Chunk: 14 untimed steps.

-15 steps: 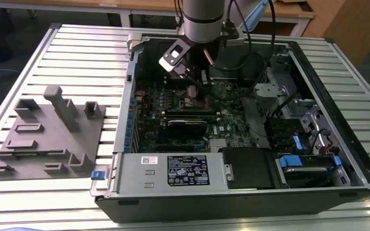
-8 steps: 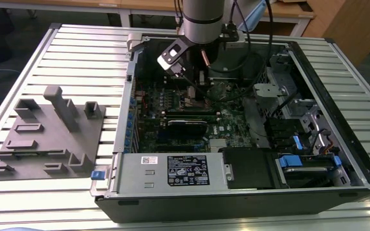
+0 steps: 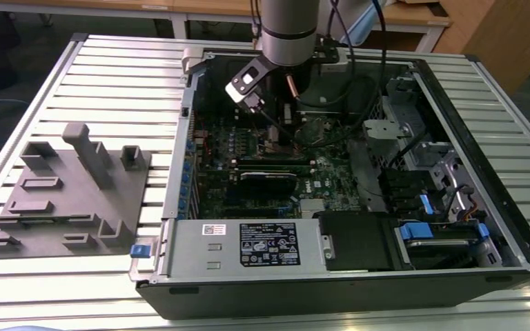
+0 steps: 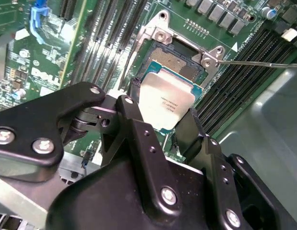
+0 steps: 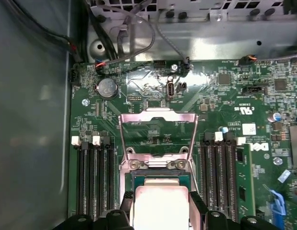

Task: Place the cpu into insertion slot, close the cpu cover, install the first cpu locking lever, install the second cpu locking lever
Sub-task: 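Place the cpu into insertion slot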

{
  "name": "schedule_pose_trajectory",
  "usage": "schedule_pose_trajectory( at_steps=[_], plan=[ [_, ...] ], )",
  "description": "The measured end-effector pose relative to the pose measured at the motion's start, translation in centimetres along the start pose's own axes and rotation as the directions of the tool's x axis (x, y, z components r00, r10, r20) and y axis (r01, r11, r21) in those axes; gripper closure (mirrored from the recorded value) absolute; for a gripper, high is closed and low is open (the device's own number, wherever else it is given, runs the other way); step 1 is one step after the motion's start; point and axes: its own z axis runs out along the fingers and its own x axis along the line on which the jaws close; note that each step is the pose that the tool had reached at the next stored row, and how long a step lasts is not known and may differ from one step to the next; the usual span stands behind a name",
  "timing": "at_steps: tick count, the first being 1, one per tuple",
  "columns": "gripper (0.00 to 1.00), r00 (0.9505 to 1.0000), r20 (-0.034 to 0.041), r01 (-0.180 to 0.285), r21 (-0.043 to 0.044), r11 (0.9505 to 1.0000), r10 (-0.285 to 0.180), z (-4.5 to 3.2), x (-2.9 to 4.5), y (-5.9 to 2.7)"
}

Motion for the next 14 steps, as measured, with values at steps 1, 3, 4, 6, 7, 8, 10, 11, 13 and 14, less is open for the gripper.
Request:
schedule_pose_trajectory(
  at_steps=[1, 3, 4, 6, 7, 8, 10, 11, 13, 14],
  plan=[
    [0.46, 1.0000, 0.0006, 0.000, -0.0001, 1.0000, 0.000, 0.08, 0.03, -0.01],
    [0.46, 1.0000, 0.0016, 0.000, 0.0000, 1.0000, 0.000, 0.24, 0.08, -0.07],
    [0.46, 1.0000, 0.0017, 0.000, -0.0001, 1.0000, 0.000, 0.33, 0.09, -0.13],
    [0.46, 1.0000, 0.0027, 0.000, -0.0001, 1.0000, 0.000, 0.53, 0.13, -0.24],
    [0.46, 1.0000, 0.0036, 0.000, -0.0002, 1.0000, 0.000, 0.63, 0.14, -0.28],
    [0.46, 1.0000, 0.0045, 0.000, -0.0001, 1.0000, 0.000, 0.73, 0.16, -0.31],
    [0.46, 1.0000, 0.0062, 0.001, -0.0002, 1.0000, -0.001, 0.99, 0.18, -0.36],
    [0.46, 1.0000, 0.0074, 0.001, -0.0003, 1.0000, -0.001, 1.12, 0.18, -0.38],
    [0.46, 1.0000, 0.0086, 0.001, -0.0002, 1.0000, -0.001, 1.26, 0.18, -0.42],
    [0.46, 1.0000, 0.0086, 0.001, -0.0002, 1.0000, -0.001, 1.28, 0.18, -0.43]
  ],
)
